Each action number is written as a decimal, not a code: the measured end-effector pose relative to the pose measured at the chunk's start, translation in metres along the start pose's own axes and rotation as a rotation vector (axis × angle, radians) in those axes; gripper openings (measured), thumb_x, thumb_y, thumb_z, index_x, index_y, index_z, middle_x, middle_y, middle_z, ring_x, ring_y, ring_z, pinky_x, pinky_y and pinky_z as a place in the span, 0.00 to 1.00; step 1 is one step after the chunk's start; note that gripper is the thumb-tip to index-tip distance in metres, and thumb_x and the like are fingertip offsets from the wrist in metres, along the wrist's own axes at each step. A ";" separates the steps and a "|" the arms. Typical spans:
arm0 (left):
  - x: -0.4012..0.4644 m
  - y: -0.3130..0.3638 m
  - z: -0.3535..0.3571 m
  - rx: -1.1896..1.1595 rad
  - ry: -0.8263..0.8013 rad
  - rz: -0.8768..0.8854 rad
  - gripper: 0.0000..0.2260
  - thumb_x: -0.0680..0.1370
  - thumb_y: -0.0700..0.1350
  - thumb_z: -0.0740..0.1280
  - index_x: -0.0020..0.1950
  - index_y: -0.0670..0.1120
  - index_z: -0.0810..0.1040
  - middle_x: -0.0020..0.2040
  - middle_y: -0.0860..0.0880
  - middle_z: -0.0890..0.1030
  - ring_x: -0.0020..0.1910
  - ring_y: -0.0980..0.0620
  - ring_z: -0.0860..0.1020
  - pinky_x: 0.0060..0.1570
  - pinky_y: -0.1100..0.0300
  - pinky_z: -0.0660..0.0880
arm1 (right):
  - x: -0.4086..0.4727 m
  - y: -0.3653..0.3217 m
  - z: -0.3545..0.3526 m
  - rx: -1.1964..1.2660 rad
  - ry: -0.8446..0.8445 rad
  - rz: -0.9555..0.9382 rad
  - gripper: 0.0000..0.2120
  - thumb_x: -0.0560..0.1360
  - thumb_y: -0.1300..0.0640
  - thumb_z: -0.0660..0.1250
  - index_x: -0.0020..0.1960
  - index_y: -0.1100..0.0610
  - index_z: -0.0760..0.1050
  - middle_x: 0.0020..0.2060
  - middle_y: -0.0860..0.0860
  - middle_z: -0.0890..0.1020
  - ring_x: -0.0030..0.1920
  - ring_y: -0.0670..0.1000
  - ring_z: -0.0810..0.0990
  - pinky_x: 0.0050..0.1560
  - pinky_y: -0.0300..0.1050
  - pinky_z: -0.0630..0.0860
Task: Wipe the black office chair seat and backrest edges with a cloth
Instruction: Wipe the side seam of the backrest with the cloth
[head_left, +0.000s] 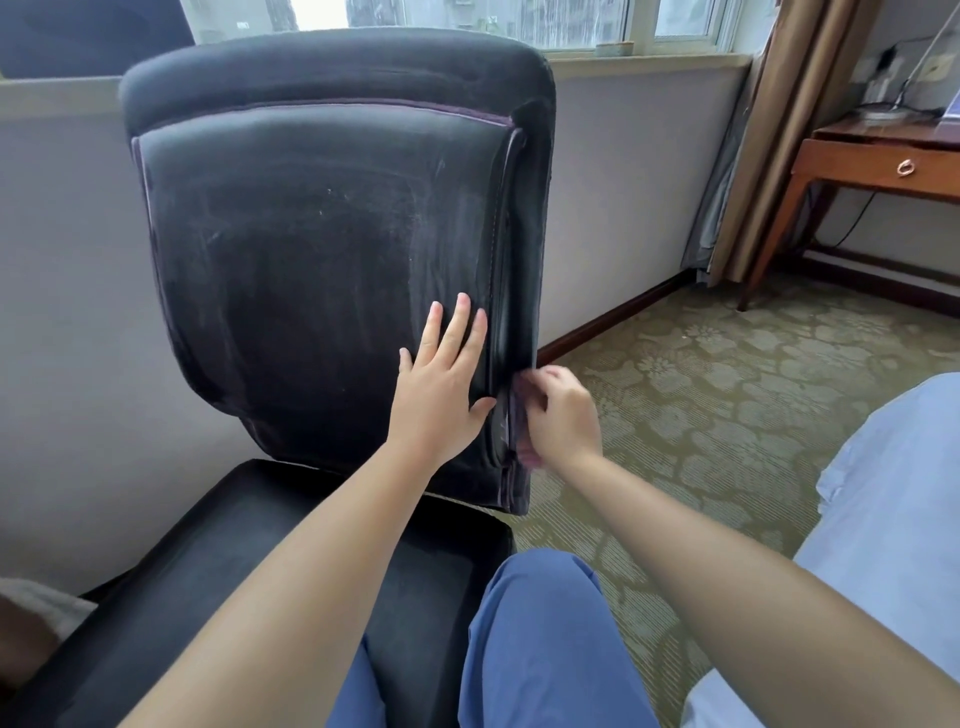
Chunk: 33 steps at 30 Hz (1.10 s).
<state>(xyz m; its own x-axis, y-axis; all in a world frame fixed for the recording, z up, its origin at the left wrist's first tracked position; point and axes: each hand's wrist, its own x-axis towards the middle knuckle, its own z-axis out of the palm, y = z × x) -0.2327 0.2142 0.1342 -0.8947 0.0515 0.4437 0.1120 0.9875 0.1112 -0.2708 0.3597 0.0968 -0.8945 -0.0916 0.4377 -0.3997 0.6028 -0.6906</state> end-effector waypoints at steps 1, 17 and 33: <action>-0.001 0.000 0.001 0.000 0.007 0.001 0.41 0.75 0.51 0.71 0.79 0.48 0.47 0.79 0.50 0.44 0.77 0.46 0.42 0.68 0.35 0.60 | 0.006 -0.006 -0.001 0.009 0.082 -0.059 0.12 0.79 0.58 0.61 0.60 0.58 0.78 0.55 0.51 0.78 0.51 0.52 0.78 0.49 0.38 0.72; -0.002 -0.003 0.004 0.015 0.066 0.026 0.41 0.72 0.52 0.73 0.78 0.47 0.53 0.79 0.48 0.49 0.77 0.44 0.47 0.64 0.34 0.66 | 0.021 -0.021 -0.007 -0.005 0.002 -0.015 0.12 0.79 0.57 0.61 0.59 0.55 0.78 0.54 0.52 0.79 0.52 0.53 0.78 0.48 0.39 0.71; 0.013 -0.013 0.001 0.075 0.289 0.155 0.39 0.67 0.53 0.77 0.72 0.45 0.62 0.67 0.43 0.65 0.65 0.40 0.64 0.55 0.40 0.75 | 0.040 -0.036 -0.024 0.030 0.214 -0.144 0.11 0.79 0.57 0.63 0.58 0.58 0.79 0.51 0.52 0.78 0.46 0.49 0.77 0.45 0.33 0.67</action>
<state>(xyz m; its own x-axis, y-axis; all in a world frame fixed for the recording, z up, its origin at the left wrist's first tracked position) -0.2466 0.2024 0.1375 -0.7088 0.1683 0.6850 0.1957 0.9799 -0.0382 -0.2874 0.3533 0.1524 -0.7666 -0.0030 0.6421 -0.5281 0.5717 -0.6279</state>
